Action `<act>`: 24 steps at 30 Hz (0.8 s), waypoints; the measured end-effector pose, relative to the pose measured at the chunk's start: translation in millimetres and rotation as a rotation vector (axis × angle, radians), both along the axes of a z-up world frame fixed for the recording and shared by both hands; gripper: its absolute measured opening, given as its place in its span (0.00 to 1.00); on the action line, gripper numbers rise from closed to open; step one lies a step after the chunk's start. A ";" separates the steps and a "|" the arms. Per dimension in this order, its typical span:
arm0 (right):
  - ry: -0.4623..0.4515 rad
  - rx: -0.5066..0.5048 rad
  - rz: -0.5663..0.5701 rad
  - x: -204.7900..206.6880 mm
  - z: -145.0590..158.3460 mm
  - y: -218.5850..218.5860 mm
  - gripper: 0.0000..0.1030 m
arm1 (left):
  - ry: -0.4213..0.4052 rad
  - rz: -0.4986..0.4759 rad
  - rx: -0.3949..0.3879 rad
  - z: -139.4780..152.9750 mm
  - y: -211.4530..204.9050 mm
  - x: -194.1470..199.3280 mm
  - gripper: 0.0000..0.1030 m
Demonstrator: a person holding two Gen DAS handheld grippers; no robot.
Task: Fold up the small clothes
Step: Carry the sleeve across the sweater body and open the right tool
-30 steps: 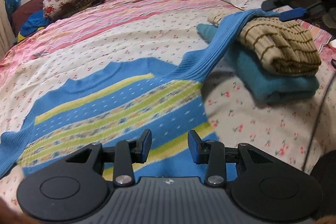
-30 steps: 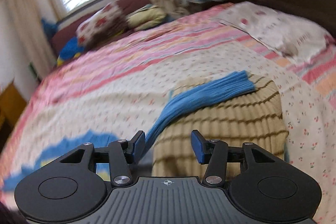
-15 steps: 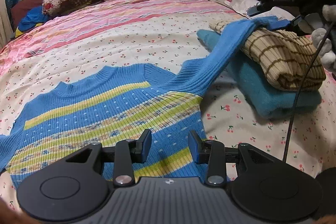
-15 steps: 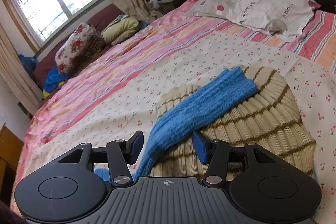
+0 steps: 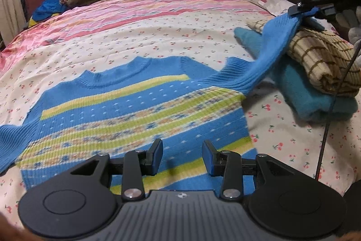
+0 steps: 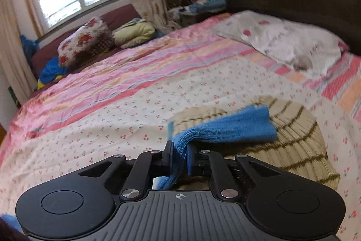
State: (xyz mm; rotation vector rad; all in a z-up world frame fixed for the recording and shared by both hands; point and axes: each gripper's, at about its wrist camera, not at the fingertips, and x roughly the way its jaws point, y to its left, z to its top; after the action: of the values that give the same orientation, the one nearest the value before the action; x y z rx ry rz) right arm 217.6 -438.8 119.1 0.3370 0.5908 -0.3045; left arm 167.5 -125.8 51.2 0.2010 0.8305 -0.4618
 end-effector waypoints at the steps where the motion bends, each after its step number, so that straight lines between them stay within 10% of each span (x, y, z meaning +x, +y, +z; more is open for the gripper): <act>1: -0.003 -0.020 0.013 0.7 2.3 6.7 0.09 | -0.002 0.006 0.000 0.2 4.0 -0.6 0.43; 15: -0.013 -0.296 0.285 15.8 8.7 139.1 0.07 | 0.008 0.147 -0.027 -16.0 83.9 -5.3 0.44; 24: -0.001 -0.641 0.590 18.4 -42.6 272.2 0.07 | -0.006 0.282 -0.005 -33.1 148.0 -8.6 0.44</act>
State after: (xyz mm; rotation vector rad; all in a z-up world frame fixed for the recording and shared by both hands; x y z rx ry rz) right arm 235.9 -166.6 76.6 -0.4543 0.5356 0.0854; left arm 158.9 22.2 18.1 0.0784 0.8366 -0.1984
